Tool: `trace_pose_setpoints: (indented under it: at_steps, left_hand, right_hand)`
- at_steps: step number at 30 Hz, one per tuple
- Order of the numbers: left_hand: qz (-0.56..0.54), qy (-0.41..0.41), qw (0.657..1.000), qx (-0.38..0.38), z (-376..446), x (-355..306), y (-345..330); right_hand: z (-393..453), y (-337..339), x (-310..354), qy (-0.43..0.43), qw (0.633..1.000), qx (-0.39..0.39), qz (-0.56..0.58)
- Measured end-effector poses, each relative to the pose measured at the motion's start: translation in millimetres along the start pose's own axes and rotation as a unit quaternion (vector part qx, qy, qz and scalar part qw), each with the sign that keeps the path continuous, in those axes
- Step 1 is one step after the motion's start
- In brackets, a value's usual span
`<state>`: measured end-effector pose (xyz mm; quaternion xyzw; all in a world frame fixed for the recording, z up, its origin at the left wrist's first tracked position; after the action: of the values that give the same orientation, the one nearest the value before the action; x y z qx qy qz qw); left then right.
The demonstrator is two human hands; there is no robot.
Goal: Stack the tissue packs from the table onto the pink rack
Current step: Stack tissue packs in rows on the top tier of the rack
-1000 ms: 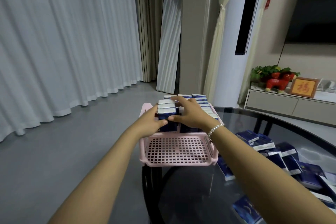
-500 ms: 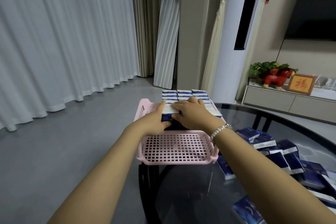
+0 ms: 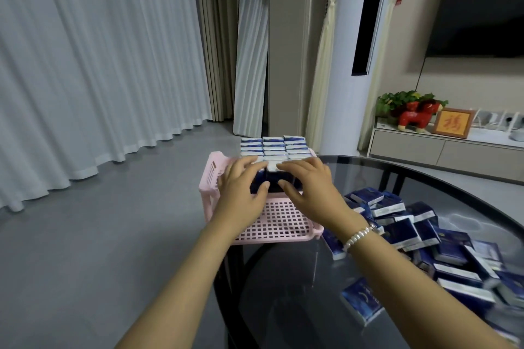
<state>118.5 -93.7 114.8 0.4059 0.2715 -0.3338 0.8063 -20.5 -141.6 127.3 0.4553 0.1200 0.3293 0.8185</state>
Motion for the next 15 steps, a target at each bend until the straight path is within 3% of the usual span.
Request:
trace_pose_setpoints:
  at_steps: [5,10,15]
  left_hand:
    - [-0.047,-0.016,0.998,0.026,-36.1,-20.7,-42.4]
    - [-0.099,0.052,0.987,0.120,-75.1,-23.0,-98.6]
    - [-0.124,0.142,0.969,0.162,-109.3,-16.3,-146.4]
  right_hand:
    - [-67.5,11.1,-26.3,-0.061,0.998,0.005,0.017]
    - [-139.1,6.7,-50.1,-0.146,0.988,0.044,0.026]
    - [-194.1,-7.4,-70.9,-0.261,0.959,0.099,0.054]
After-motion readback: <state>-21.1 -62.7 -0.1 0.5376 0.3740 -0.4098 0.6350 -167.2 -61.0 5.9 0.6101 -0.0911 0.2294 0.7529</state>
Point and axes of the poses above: each hand's wrist, its own z-axis towards the middle knuckle, its own y-axis out of the back of the hand, x = y × z, the point moved 4 cm from there along z, towards the middle knuckle, and after that the axes turned 15 degrees about -z, right-handed, at the moved point
